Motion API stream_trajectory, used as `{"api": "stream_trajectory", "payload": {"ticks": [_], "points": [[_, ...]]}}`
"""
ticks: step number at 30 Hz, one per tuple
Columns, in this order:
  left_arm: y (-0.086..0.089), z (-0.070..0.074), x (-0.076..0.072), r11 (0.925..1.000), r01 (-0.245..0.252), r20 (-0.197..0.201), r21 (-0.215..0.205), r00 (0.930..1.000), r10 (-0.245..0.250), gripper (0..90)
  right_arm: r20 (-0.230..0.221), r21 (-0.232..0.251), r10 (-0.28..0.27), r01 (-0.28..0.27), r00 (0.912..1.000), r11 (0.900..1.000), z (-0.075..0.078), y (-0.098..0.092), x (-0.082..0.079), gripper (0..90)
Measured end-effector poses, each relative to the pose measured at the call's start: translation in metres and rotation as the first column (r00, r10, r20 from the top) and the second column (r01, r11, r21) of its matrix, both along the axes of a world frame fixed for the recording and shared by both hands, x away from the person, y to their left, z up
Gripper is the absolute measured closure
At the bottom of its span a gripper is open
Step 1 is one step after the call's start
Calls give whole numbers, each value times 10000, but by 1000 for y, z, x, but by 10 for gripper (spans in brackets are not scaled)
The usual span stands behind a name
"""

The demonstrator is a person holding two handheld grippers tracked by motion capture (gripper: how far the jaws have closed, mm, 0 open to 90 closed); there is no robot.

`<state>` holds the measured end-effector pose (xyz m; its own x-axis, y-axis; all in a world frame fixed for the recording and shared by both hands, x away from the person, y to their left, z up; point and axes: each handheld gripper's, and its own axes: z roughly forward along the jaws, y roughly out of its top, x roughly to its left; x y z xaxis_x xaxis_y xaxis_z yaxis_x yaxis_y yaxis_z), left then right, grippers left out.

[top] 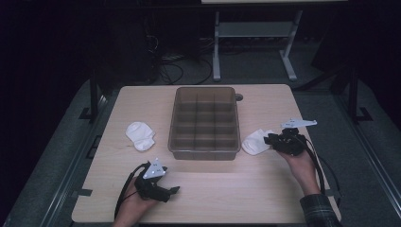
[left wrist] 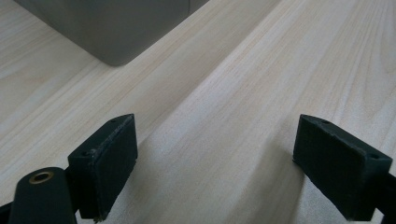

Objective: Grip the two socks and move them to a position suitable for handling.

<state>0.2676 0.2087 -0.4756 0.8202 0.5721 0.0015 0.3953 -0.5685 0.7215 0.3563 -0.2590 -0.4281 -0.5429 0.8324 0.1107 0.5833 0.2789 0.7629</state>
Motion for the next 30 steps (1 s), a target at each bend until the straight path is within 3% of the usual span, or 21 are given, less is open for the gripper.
{"api": "stream_trajectory", "payload": {"ticks": [3, 14, 22, 27, 30], "points": [[0, 0, 0, 10000, -2, 1, -6, 10000, 2, 135, 79, 4, -147, 147, 9999, 9999, -2, -3, 7, 708], [0, 0, 0, 10000, -9, 0, -3, 10000, 9, 137, -401, -351, -571, 557, 9976, 9978, -28, -5, 31, 698], [0, 0, 0, 10000, -6, 2, -5, 10000, 6, 136, -568, -586, -644, 611, 9963, 9964, -38, 0, 36, 671], [0, 0, 0, 10000, -9, 2, -11, 10000, 9, 136, -557, -1046, -576, 515, 9968, 9932, -43, 6, 37, 660], [0, 0, 0, 10000, -7, 2, -2, 10000, 7, 136, -453, -1262, -573, 512, 9973, 9907, -43, 8, 35, 739]]}}
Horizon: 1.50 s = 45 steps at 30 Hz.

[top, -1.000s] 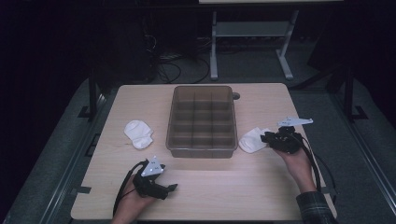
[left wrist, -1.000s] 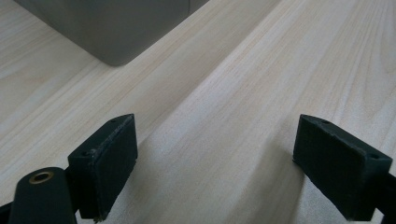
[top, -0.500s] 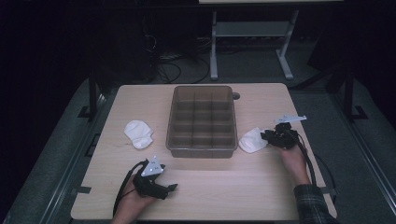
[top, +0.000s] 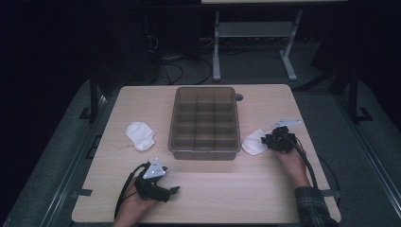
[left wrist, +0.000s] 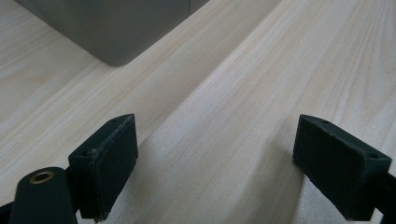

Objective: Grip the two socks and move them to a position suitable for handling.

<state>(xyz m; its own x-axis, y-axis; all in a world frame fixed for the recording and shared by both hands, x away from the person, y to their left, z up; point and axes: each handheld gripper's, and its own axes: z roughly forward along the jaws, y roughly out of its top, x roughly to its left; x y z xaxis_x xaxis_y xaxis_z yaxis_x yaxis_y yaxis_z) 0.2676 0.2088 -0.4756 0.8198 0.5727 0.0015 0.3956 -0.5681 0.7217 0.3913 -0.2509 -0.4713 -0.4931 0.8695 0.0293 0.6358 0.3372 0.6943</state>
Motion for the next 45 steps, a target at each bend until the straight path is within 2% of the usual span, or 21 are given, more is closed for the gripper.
{"api": "stream_trajectory", "payload": {"ticks": [1, 2, 3, 6, 13, 20, 24, 29, 36, 45], "points": [[0, 0, 0, 10000, -4, 0, -7, 10000, 4, 136, 0, 0, 0, 0, 10000, 10000, 0, 0, 0, 739], [0, 0, 0, 10000, -4, 0, -8, 10000, 4, 136, 41, 10, 5, -5, 10000, 10000, 0, 0, -1, 798], [0, 0, 0, 10000, -4, 0, -8, 10000, 4, 136, 20, 6, -11, 11, 10000, 10000, 0, 0, -1, 819], [0, 0, 0, 10000, -4, 1, -3, 10000, 4, 136, 7, 4, -30, 30, 10000, 10000, 0, 1, -2, 855], [0, 0, 0, 10000, -1, -1, 2, 10000, 1, 137, -107, 201, -75, 77, 9999, 9998, 1, -2, -1, 868], [0, 0, 0, 10000, -3, -2, -1, 10000, 3, 136, 174, 725, -164, 151, 9997, 9973, 15, -8, -8, 872], [0, 0, 0, 10000, -2, -4, -1, 10000, 2, 137, 514, 1090, -152, 95, 9986, 9940, 30, -13, -18, 872], [0, 0, 0, 10000, 1, 1, -1, 10000, -1, 136, 751, 1387, -122, 16, 9971, 9903, 42, -15, -27, 872], [0, 0, 0, 10000, -5, -2, 0, 10000, 5, 136, 1095, 1402, 48, -202, 9940, 9899, 55, -13, -40, 872], [0, 0, 0, 10000, -4, 19, -24, 10000, 4, 136, 1307, 1546, 249, -452, 9911, 9870, 67, -11, -55, 872]]}}
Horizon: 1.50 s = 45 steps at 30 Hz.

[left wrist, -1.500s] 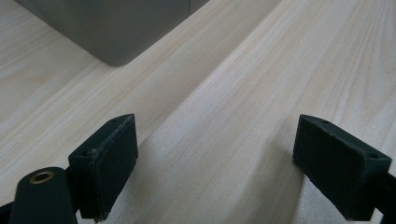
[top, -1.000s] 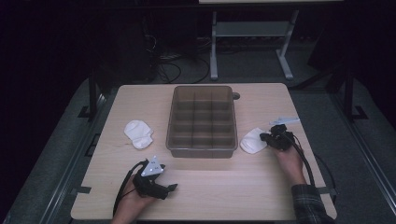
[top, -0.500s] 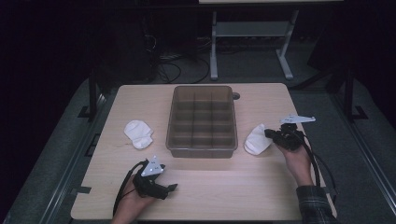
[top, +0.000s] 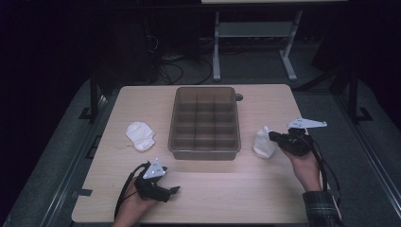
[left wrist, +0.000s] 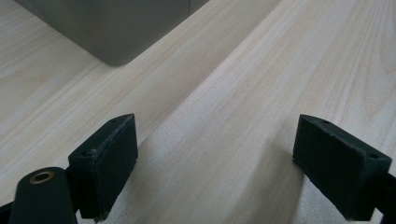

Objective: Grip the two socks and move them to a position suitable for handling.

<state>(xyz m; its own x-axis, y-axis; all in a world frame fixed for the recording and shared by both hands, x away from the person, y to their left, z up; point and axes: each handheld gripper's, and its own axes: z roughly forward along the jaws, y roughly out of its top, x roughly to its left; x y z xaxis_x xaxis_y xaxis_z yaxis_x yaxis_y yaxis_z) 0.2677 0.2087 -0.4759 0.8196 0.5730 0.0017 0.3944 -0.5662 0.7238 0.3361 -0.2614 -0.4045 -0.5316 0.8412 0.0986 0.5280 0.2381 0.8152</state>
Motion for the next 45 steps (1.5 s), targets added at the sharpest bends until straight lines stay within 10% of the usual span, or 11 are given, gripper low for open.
{"api": "stream_trajectory", "payload": {"ticks": [26, 45], "points": [[0, 0, 0, 10000, -45, -1, -39, 10000, 45, 136, 292, 401, 1161, -1173, 9928, 9923, 14, 22, -53, 872], [0, 0, 0, 10000, -21, 1, 4, 10000, 21, 136, 287, 723, 2798, -2812, 9596, 9569, 13, 69, -75, 872]]}}
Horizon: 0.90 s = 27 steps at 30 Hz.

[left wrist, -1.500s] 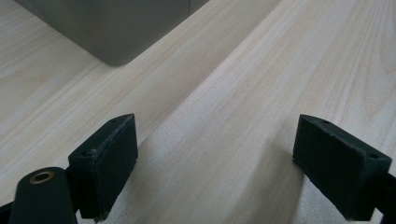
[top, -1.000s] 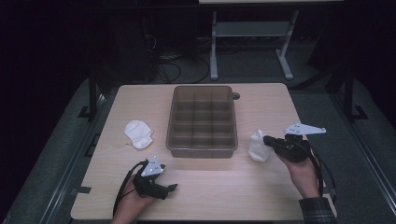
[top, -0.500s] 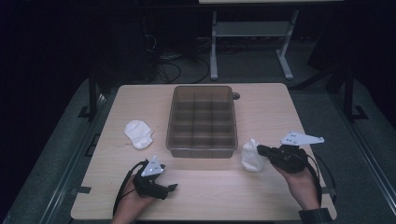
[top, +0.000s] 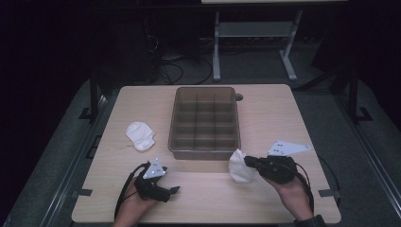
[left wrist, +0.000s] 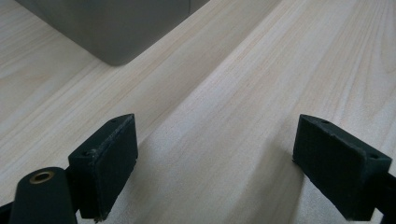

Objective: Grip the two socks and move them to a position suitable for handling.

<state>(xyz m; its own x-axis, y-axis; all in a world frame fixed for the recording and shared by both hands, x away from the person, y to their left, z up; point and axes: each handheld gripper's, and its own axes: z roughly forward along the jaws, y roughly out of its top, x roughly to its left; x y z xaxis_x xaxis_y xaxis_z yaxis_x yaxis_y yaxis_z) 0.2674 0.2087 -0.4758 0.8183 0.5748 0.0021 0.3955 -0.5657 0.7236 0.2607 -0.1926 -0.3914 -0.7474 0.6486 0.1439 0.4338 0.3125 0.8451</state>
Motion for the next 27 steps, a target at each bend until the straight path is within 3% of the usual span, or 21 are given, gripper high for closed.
{"api": "stream_trajectory", "payload": {"ticks": [16, 27], "points": [[0, 0, 0, 10000, 6, -1, 5, 10000, -6, 136, -189, 302, 1463, -1457, 9891, 9889, -2, 51, -9, 872], [0, 0, 0, 10000, 11, -2, 15, 10000, -11, 136, -309, 60, 1866, -1865, 9819, 9824, -14, 76, -8, 871]]}}
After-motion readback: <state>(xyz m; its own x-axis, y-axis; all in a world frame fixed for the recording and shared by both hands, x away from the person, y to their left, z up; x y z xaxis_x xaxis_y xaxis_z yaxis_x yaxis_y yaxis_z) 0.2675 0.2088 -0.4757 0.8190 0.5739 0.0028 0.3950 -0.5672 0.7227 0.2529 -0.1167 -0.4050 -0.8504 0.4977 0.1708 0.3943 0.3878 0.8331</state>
